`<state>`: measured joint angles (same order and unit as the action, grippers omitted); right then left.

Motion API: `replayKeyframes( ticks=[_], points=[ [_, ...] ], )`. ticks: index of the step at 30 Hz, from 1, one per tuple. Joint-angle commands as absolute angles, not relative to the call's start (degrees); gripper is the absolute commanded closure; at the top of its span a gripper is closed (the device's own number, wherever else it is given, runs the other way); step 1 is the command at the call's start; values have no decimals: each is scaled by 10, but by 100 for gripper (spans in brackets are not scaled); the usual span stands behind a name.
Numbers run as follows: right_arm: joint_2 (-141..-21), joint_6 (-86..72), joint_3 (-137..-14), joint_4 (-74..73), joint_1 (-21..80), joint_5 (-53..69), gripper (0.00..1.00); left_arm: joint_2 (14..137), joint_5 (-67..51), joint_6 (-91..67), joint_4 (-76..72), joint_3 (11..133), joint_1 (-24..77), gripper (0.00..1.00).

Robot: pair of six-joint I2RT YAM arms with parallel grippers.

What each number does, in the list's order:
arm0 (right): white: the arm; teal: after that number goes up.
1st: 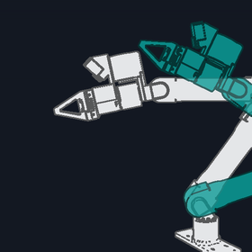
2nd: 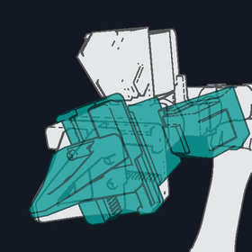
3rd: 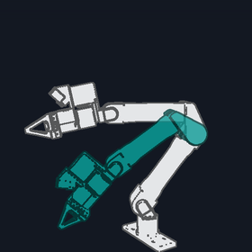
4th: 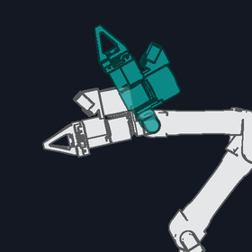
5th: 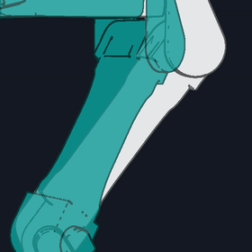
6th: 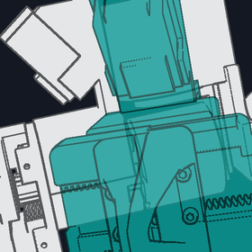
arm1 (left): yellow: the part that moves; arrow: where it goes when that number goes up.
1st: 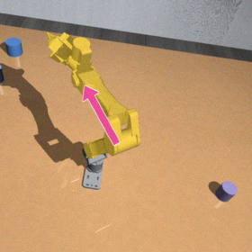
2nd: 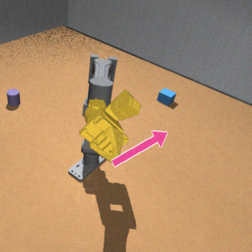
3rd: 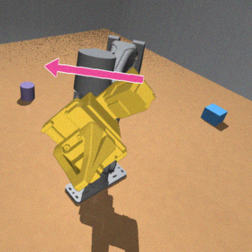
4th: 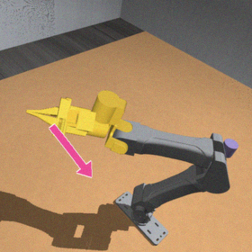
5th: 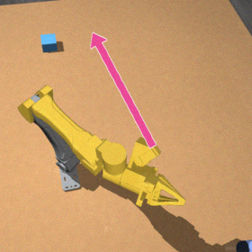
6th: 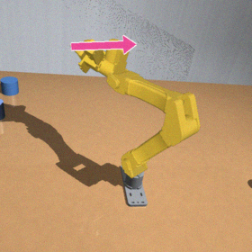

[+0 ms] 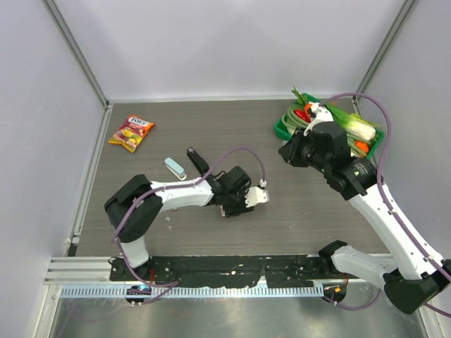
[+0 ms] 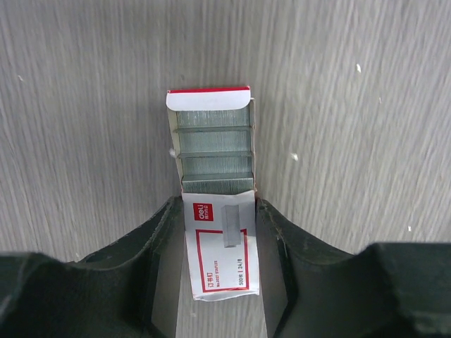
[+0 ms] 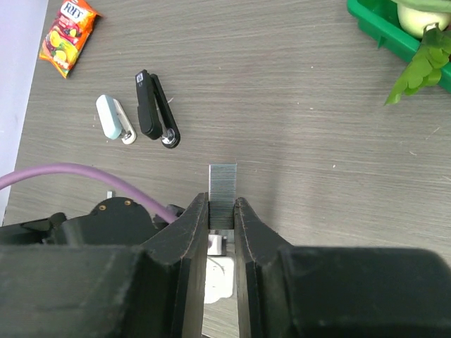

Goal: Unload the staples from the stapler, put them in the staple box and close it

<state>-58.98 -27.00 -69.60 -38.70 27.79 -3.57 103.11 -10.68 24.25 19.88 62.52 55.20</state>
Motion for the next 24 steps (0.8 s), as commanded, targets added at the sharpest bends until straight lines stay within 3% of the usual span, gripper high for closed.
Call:
replayKeyframes(
  ticks=[1, 9, 14, 15, 24],
  points=[
    [-577, -272, -680, -360, 277, -25, 83, 994, -85, 280, 238, 581, 543, 59],
    [-580, -287, -607, -338, 278, 29, 83, 972, -95, 234, 246, 592, 521, 57],
    [-589, -294, -564, -325, 297, 42, 83, 949, -83, 219, 241, 576, 520, 22],
    [-591, -296, -551, -323, 300, 43, 83, 929, -84, 215, 243, 574, 521, 0],
    [-636, -311, -519, -301, 372, 31, 84, 842, -151, 179, 372, 680, 461, 0]
  ],
)
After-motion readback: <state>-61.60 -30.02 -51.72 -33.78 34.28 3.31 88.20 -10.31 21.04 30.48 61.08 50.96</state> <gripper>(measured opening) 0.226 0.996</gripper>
